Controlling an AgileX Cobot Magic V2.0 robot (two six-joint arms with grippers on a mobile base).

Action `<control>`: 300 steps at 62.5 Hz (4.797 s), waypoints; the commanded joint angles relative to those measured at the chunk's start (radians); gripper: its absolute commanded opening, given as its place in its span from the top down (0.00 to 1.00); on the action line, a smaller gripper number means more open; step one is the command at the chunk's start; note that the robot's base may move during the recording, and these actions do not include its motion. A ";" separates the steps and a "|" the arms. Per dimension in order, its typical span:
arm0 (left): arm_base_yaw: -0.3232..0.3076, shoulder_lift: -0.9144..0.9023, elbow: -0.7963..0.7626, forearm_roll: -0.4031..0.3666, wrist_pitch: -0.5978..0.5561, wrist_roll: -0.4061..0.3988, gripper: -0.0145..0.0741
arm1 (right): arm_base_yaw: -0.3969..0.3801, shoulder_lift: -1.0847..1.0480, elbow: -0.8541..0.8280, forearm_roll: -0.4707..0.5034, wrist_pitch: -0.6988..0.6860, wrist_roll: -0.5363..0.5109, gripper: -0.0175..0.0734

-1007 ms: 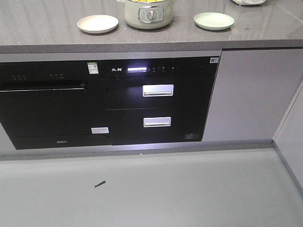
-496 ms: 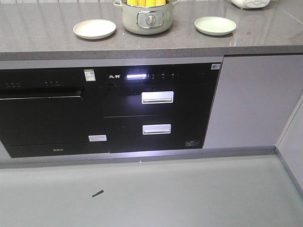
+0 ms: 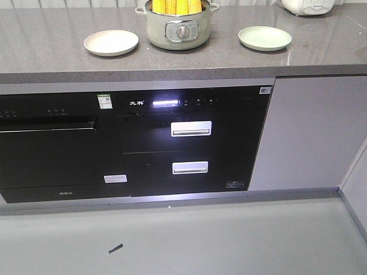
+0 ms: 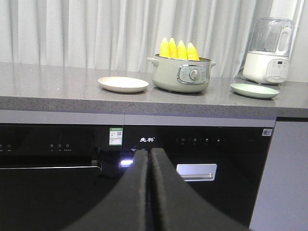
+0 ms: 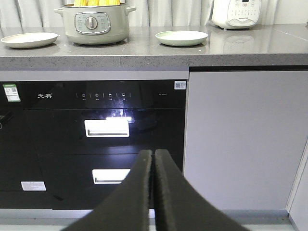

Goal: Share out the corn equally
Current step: 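Drive the base toward the counter with the steamer pot and plates, then drive closer and stop facing the pot between the two plates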

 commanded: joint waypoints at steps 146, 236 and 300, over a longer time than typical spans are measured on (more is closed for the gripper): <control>-0.004 0.015 -0.001 -0.003 -0.060 -0.007 0.84 | 0.001 0.015 0.010 0.000 -0.058 -0.002 0.81; -0.004 0.015 -0.001 -0.003 -0.060 -0.007 0.84 | 0.001 0.015 0.010 0.000 -0.058 -0.002 0.81; -0.004 0.015 -0.001 -0.003 -0.060 -0.007 0.84 | 0.001 0.015 0.010 0.000 -0.058 -0.002 0.81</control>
